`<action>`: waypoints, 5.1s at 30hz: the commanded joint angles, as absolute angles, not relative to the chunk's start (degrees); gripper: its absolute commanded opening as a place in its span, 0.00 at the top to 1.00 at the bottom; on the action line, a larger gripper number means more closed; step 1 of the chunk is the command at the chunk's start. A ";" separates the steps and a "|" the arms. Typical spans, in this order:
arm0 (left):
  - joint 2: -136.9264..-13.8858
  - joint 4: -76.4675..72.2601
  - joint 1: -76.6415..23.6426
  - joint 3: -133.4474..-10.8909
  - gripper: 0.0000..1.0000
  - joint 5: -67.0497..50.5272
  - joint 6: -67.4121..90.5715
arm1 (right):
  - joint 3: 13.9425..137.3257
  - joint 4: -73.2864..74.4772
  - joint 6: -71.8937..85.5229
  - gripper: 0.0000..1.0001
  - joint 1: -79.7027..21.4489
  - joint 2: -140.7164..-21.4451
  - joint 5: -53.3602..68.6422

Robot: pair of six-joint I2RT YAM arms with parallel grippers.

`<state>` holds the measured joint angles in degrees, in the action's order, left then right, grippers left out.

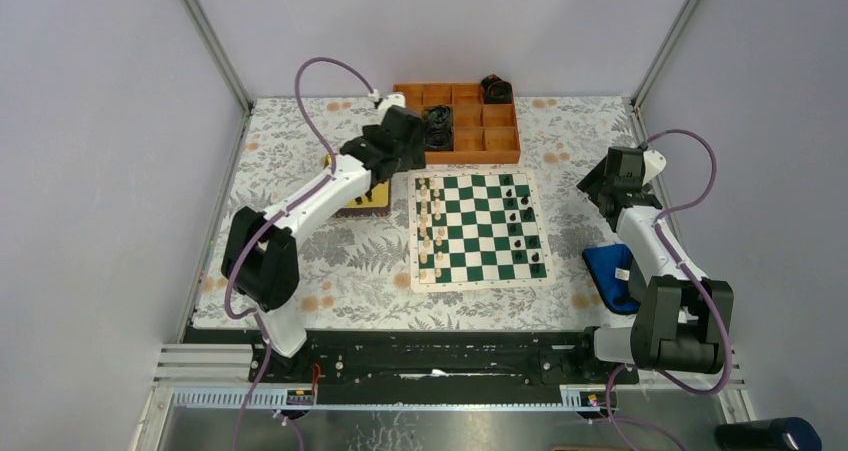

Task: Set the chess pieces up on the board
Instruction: Pick up the chess piece from the storage box, then place the chess piece on the chessboard.

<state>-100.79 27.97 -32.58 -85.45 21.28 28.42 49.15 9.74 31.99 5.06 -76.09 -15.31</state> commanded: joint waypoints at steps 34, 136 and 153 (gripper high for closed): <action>-117.11 29.47 -11.26 -90.24 0.40 14.60 33.48 | 49.83 6.64 30.32 0.29 5.45 -78.03 -12.79; -94.65 20.77 -48.51 -74.92 1.00 9.27 20.53 | 53.40 9.71 31.99 0.27 5.44 -79.10 -14.05; -103.94 15.61 -64.62 -76.55 1.00 9.10 17.82 | 57.77 10.12 32.87 0.26 7.81 -82.87 -14.78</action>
